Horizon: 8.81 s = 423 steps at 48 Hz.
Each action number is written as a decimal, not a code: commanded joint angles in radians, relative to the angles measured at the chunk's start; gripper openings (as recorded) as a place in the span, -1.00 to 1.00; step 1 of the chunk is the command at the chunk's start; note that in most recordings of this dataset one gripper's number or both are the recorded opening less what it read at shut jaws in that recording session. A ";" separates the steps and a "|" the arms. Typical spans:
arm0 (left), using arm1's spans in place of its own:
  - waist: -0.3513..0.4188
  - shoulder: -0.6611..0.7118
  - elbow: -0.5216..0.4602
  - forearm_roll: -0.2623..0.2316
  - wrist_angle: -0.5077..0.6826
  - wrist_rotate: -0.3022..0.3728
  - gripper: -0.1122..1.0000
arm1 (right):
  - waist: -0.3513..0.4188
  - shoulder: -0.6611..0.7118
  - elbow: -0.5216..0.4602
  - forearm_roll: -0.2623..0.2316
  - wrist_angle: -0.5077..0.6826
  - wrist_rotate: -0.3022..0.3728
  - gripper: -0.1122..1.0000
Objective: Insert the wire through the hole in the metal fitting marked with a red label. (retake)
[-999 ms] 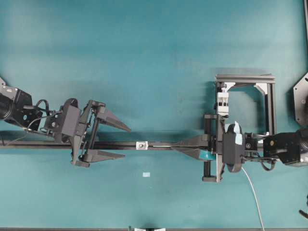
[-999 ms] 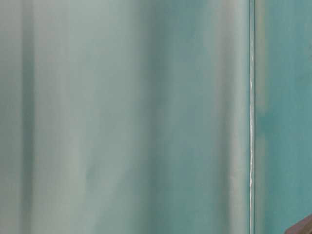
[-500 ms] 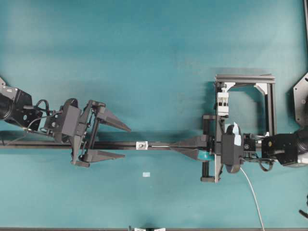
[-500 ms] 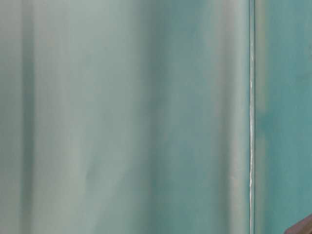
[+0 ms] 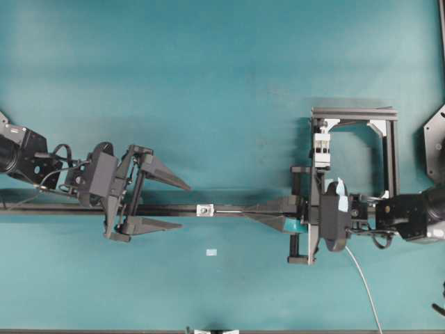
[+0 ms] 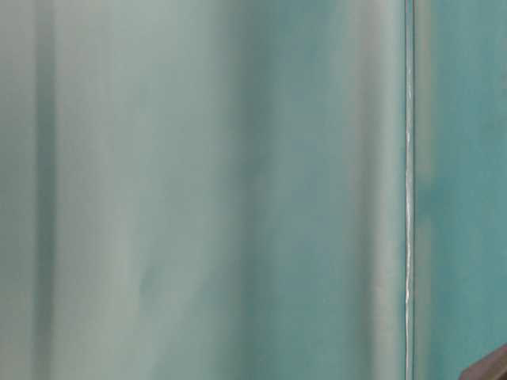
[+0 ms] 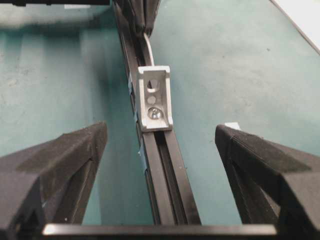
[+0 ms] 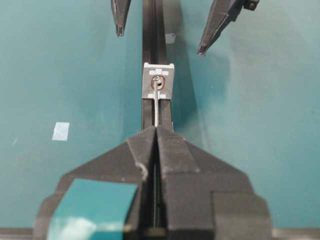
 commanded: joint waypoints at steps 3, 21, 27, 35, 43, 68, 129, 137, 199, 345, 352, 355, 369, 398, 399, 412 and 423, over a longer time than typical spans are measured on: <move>-0.002 -0.012 -0.012 -0.002 -0.008 0.000 0.02 | -0.003 -0.011 -0.015 0.002 -0.011 0.000 -0.75; -0.002 -0.012 -0.011 -0.002 -0.006 0.000 0.02 | -0.011 -0.011 -0.020 0.002 -0.011 0.000 -0.75; -0.002 -0.012 -0.011 -0.002 -0.005 0.000 0.02 | -0.015 -0.005 -0.023 0.002 -0.011 0.000 -0.75; -0.002 -0.012 -0.012 0.000 -0.005 0.000 0.02 | -0.017 0.009 -0.037 0.002 -0.011 -0.002 -0.75; -0.002 -0.012 -0.011 0.000 -0.003 0.000 0.02 | -0.023 0.020 -0.049 0.002 -0.011 -0.002 -0.75; -0.002 -0.012 -0.012 0.000 -0.003 0.000 0.02 | -0.046 0.064 -0.109 -0.003 -0.011 -0.012 -0.75; -0.003 -0.012 -0.035 0.002 0.032 -0.008 0.00 | -0.066 0.087 -0.164 -0.018 -0.006 -0.020 -0.75; -0.003 -0.015 -0.052 0.002 0.061 -0.011 -0.18 | -0.066 0.087 -0.164 -0.018 -0.006 -0.020 -0.75; -0.003 -0.028 -0.071 -0.002 0.094 -0.049 -0.98 | -0.066 0.084 -0.169 -0.018 0.002 -0.020 -0.75; -0.069 -0.552 0.333 0.002 0.380 -0.054 -0.98 | -0.058 0.018 -0.129 -0.040 0.028 -0.015 0.41; -0.066 -0.552 0.331 0.000 0.408 -0.109 -0.87 | -0.058 0.018 -0.129 -0.040 0.029 -0.015 0.42; -0.066 -0.551 0.331 0.002 0.416 -0.133 -0.73 | -0.060 0.018 -0.129 -0.040 0.028 -0.015 0.41; -0.063 -0.551 0.330 0.002 0.430 -0.141 0.31 | -0.060 0.017 -0.127 -0.040 0.029 -0.017 0.41; 0.063 -0.558 0.295 0.008 0.430 -0.074 0.26 | -0.095 -0.100 -0.026 -0.037 0.029 -0.017 0.41; 0.066 -0.558 0.293 0.008 0.431 -0.072 0.26 | -0.100 -0.107 -0.018 -0.037 0.029 -0.017 0.41; 0.114 -0.558 0.285 0.006 0.431 -0.071 0.26 | -0.135 -0.152 0.028 -0.037 0.029 -0.021 0.41; 0.138 -0.558 0.276 0.009 0.436 -0.069 0.26 | -0.167 -0.166 0.055 -0.038 0.029 -0.021 0.41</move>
